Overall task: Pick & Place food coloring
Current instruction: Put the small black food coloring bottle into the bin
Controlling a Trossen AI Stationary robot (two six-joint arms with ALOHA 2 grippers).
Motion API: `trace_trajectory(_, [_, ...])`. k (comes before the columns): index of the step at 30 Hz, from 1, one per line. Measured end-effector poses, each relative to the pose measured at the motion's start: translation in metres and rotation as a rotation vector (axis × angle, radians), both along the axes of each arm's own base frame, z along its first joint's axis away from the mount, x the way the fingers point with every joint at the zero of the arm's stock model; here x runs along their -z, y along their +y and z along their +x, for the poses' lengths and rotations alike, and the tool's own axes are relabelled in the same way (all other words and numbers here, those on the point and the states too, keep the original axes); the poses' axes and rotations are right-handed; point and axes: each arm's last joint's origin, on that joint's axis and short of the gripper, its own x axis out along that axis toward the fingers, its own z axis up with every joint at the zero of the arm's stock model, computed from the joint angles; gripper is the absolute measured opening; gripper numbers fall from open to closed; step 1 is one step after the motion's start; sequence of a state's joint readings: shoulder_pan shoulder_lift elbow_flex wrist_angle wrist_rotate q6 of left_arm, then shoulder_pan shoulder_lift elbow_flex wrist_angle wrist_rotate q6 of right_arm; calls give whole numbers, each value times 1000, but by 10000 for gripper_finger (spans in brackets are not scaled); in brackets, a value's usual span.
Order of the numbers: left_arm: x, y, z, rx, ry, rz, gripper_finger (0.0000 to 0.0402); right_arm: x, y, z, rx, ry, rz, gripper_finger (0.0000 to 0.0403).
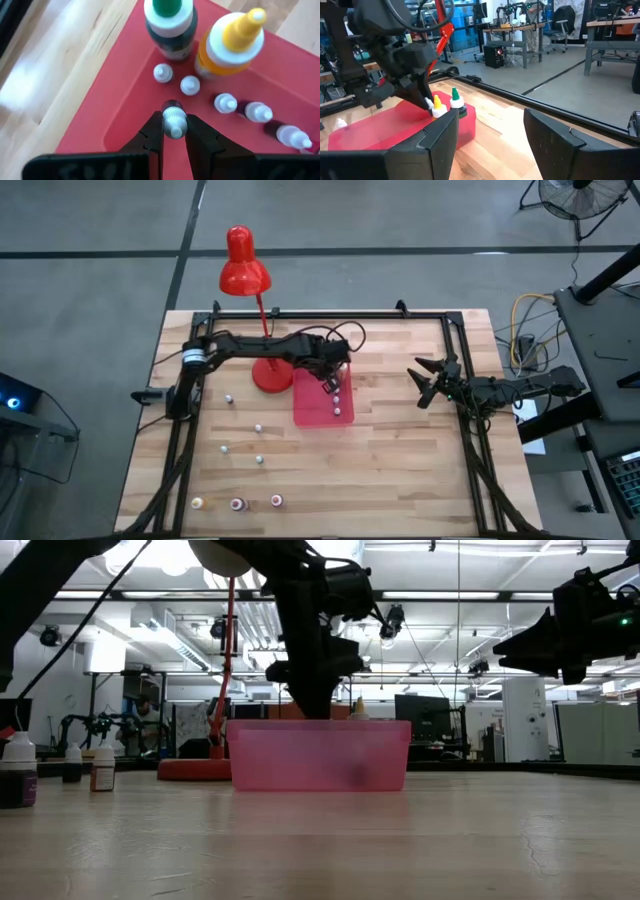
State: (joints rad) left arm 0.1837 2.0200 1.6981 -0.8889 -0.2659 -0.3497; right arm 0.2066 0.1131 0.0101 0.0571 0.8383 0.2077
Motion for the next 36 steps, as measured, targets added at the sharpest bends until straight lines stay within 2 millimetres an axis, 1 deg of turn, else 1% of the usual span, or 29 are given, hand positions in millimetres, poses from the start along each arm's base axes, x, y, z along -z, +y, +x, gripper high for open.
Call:
trace_trajectory(7, [9, 16, -5, 19, 22, 2, 32, 0, 0, 0, 0, 1, -1, 215])
trace_trajectory(11, [14, 23, -5, 88, 23, 12, 32, 0, 0, 0, 0, 1, -1, 215])
trace_trajectory(14, [20, 25, -6, 129, 27, 23, 32, 0, 0, 0, 0, 0, 0, 215])
trace_trajectory(22, [22, 28, -5, 224, 32, 48, 32, 0, 0, 0, 0, 0, 0, 215])
trace_trajectory(27, [37, 29, -8, 234, 21, 41, 32, 0, 0, 0, 0, 0, 0, 215])
trace_trajectory(31, [49, 30, -13, 235, 44, 31, 32, 0, 0, 0, 1, 0, 0, 215])
trace_trajectory(36, [54, 32, -13, 267, 31, 58, 32, 0, 0, 0, 0, 0, 0, 215])
